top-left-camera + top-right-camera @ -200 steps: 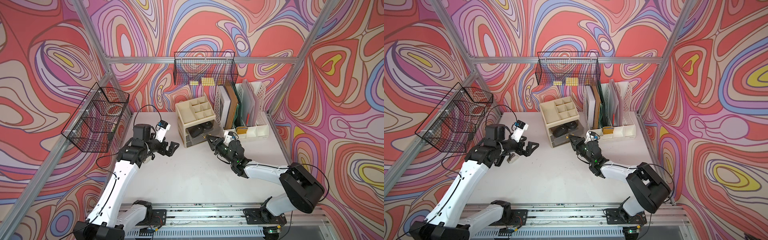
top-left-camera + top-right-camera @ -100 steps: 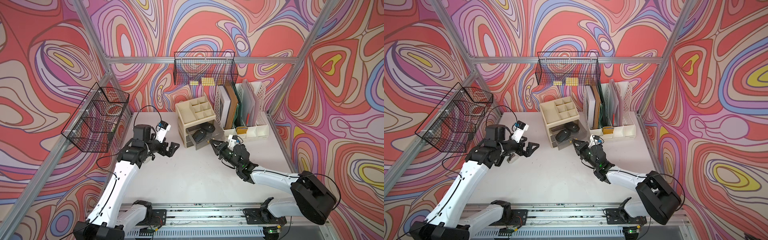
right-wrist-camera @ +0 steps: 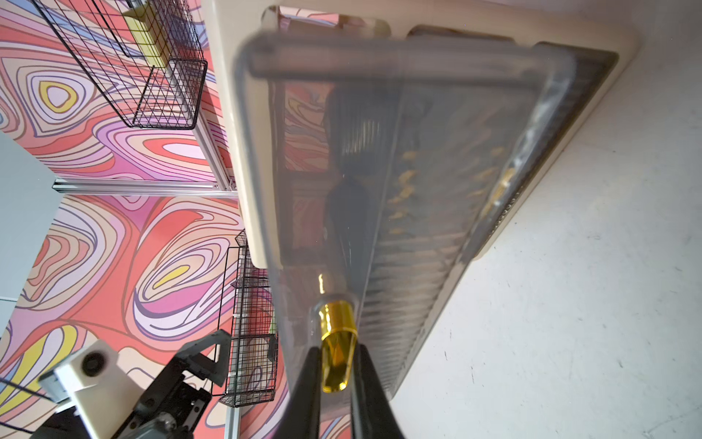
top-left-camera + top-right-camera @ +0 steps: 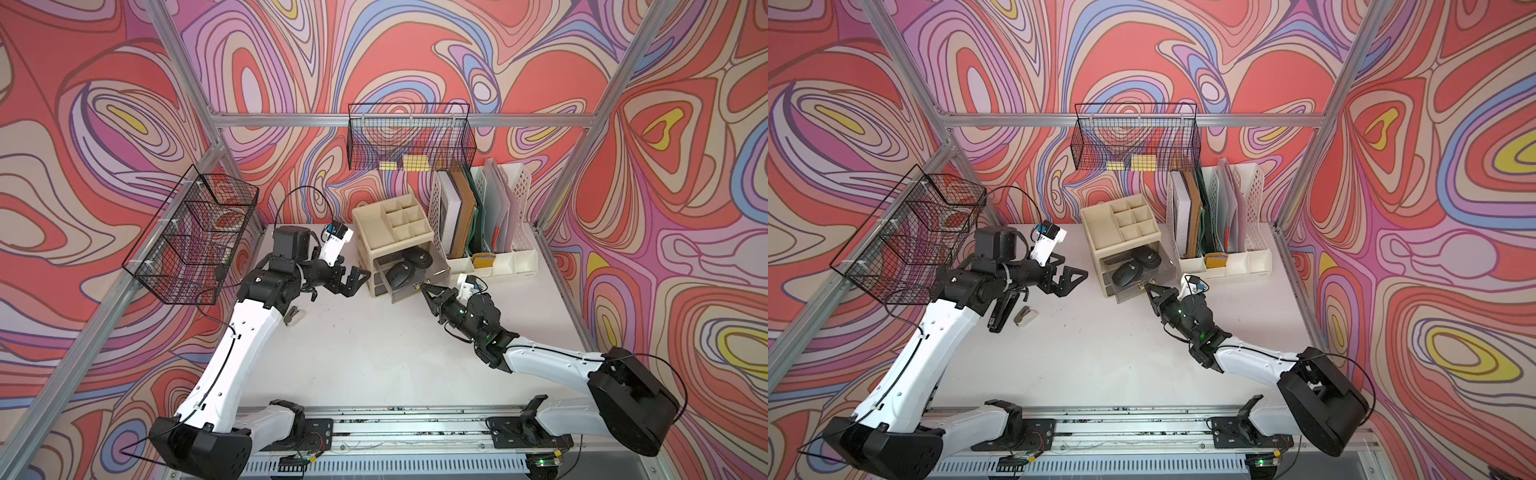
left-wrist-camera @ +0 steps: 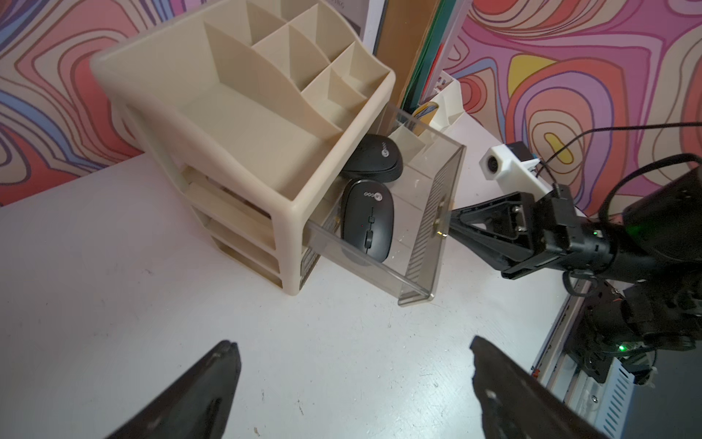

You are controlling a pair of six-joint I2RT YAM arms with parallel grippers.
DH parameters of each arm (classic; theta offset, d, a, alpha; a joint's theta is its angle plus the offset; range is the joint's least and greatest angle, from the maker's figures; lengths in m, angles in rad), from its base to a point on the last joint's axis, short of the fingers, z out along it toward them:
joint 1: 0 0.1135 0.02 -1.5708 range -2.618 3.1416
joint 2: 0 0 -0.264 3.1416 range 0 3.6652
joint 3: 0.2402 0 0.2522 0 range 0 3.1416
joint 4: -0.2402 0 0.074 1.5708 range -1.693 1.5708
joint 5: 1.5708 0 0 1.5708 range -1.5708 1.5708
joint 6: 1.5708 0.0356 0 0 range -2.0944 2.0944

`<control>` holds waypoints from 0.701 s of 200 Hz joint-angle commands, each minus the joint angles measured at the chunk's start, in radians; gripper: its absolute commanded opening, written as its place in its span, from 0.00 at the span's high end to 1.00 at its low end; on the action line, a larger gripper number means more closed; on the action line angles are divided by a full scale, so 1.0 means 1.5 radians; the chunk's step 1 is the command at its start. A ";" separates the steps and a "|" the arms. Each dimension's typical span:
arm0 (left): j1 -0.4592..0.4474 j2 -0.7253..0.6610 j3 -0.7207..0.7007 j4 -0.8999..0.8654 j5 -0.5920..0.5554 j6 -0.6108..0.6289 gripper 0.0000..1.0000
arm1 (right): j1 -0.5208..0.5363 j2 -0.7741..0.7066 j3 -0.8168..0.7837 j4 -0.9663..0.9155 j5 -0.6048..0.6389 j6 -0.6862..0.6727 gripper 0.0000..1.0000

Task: Take the mice out of the drawer
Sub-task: Open the drawer in the storage box.

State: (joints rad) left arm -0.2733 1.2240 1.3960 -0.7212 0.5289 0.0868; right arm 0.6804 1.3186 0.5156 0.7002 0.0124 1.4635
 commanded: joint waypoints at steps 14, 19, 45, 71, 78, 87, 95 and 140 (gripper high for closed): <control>-0.065 0.074 0.112 -0.089 -0.034 0.014 0.01 | 0.004 -0.029 -0.005 -0.058 0.025 -0.053 0.67; -0.077 0.085 0.128 -0.098 -0.043 0.017 0.01 | 0.004 -0.034 -0.004 -0.063 0.027 -0.058 0.63; -0.120 0.132 0.183 -0.113 -0.075 0.023 0.04 | 0.004 -0.076 0.000 -0.119 0.041 -0.101 0.44; -0.149 0.186 0.240 -0.135 -0.108 0.026 0.06 | 0.003 -0.133 0.015 -0.213 0.046 -0.177 0.28; -0.159 0.203 0.261 -0.148 -0.121 0.032 0.06 | 0.003 -0.145 0.017 -0.234 0.041 -0.200 0.22; -0.173 0.228 0.287 -0.163 -0.143 0.038 0.06 | 0.003 -0.159 0.017 -0.246 0.028 -0.232 0.14; -0.184 0.248 0.309 -0.174 -0.161 0.040 0.07 | 0.003 -0.172 0.020 -0.263 0.018 -0.260 0.07; -0.216 0.355 0.411 -0.230 -0.226 0.045 0.22 | 0.002 -0.256 0.077 -0.431 -0.039 -0.449 0.02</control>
State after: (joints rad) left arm -0.5812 1.6878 1.9408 -0.9741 0.2817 0.1310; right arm 0.6823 1.0004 0.5476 0.2512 0.0044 1.0142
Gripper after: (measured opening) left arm 0.829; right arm 0.984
